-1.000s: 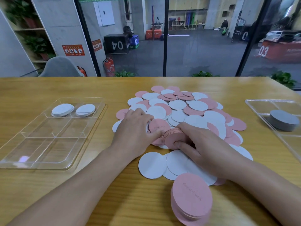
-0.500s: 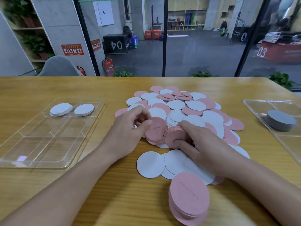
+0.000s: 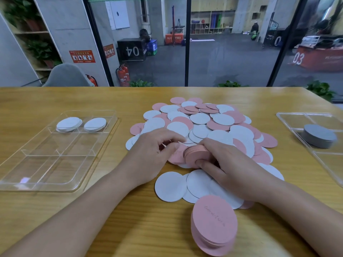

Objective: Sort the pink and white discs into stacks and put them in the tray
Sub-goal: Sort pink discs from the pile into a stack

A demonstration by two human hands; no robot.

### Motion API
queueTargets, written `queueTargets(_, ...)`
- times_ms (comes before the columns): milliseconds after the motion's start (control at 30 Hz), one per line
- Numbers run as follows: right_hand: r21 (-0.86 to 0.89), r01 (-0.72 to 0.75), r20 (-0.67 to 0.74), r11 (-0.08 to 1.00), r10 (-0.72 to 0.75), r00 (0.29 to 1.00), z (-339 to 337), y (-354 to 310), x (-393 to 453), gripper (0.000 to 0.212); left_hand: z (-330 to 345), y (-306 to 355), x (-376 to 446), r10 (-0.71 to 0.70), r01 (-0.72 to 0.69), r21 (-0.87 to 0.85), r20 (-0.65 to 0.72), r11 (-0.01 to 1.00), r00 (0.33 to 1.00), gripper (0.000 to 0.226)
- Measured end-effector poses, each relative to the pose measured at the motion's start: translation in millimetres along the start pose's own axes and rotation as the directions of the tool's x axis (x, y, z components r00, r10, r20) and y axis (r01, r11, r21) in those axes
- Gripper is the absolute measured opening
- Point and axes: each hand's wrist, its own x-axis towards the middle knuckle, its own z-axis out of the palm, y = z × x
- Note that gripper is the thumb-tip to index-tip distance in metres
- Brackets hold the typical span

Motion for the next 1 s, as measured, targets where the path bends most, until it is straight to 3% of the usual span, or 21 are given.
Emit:
queueTargets(67,0.006,0.006,-0.007,1.0,-0.006,1.0,-1,0,0,0.022,-4,-7,2,-0.053,0.058,0.157,-0.035,0.986,0.998,0.022)
queueTargets(167,0.016,0.0,-0.017,1.0,0.0,1.0,-1,-1,-1,0.024,-9,-12,3,-0.13,0.12,0.31,0.01,0.943,0.991,0.05)
queueTargets(267,0.022,-0.002,-0.023,1.0,0.002,1.0,-1,-1,0,0.027,-8,-6,2,-0.191,0.145,0.387,0.083,0.91,0.978,0.064)
queueTargets(367,0.021,-0.013,-0.02,1.0,0.013,1.0,-1,0,0,0.026,-8,-2,2,-0.193,0.141,0.4,0.094,0.906,0.977,0.06)
queueTargets(500,0.036,-0.02,-0.017,0.999,0.021,1.0,-1,1,-1,0.025,-9,-1,2,-0.178,0.152,0.314,0.056,0.937,0.982,0.034)
queueTargets(667,0.042,-0.018,-0.023,0.999,0.019,1.0,-1,2,0,0.019,-9,-2,3,-0.135,0.137,0.031,-0.036,0.99,0.99,0.016)
queueTargets(867,0.054,-0.059,-0.035,0.997,0.061,0.998,-2,2,1,0.014,-5,6,1,0.01,0.0,-0.118,0.079,0.993,0.997,0.009)
queueTargets(1000,0.044,-0.049,-0.035,0.998,0.051,0.998,2,0,0,0.019,4,9,-1,0.016,0.021,-0.209,0.176,0.978,0.984,0.022)
